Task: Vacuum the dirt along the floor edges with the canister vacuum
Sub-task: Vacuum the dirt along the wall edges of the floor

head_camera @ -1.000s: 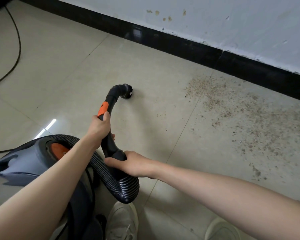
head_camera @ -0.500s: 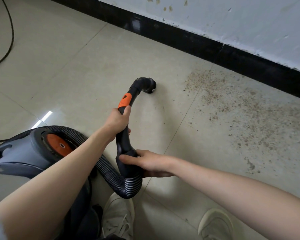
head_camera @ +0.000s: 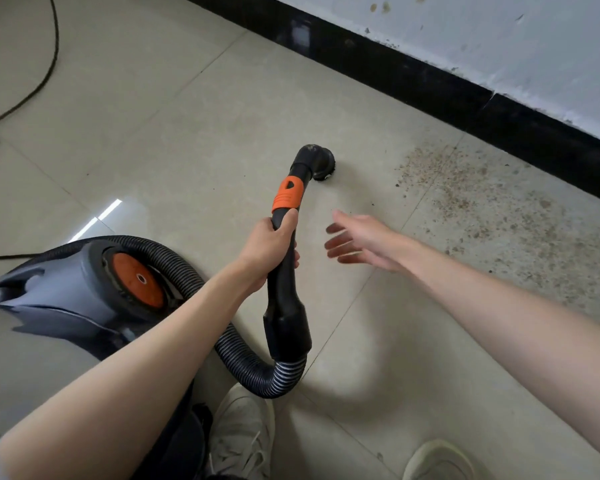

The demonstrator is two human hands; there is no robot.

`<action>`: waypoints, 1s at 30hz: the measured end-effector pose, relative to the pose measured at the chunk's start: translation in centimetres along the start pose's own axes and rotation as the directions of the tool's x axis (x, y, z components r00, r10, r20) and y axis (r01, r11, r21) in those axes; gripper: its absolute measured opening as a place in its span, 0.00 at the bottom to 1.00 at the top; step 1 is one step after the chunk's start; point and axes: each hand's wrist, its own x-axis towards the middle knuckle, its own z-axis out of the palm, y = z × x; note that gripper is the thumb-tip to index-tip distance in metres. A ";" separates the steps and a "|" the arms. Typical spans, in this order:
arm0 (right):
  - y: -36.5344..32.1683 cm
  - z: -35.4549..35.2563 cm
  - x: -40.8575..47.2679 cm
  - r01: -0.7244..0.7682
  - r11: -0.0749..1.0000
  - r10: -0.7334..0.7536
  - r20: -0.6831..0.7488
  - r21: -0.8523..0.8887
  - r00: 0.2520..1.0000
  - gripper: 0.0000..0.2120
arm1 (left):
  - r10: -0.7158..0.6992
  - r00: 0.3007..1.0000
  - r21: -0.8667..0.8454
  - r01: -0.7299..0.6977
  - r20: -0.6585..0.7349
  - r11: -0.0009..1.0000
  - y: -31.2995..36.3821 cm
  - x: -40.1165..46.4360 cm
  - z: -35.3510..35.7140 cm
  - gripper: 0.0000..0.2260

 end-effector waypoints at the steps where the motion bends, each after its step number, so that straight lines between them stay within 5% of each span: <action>1: -1.4 0.1 0.7 0.049 0.998 -0.046 -0.082 0.031 0.996 0.23 | 0.023 1.000 0.033 -0.023 -0.004 0.999 -0.1 -0.3 0.5 0.12; 7: -6.0 4.0 3.4 0.214 0.955 -0.263 -0.253 -0.207 0.931 0.11 | 0.060 0.997 0.160 -0.053 -0.041 0.986 -0.4 -1.6 1.5 0.12; 12: -7.4 7.9 4.6 0.135 0.991 -0.135 -0.104 -0.009 0.985 0.09 | 0.016 0.989 0.005 -0.016 -0.147 1.000 -0.9 -1.9 0.0 0.12; 23: -8.3 12.8 6.4 0.079 0.996 -0.072 0.142 -0.042 0.987 0.08 | -0.019 0.936 -0.044 0.004 -0.350 0.999 -1.7 -2.0 -1.5 0.14; 30: -7.6 10.4 5.5 0.055 0.998 -0.054 0.059 -0.018 0.997 0.07 | -0.012 0.954 0.024 0.020 -0.299 1.000 -1.7 -2.5 -0.4 0.13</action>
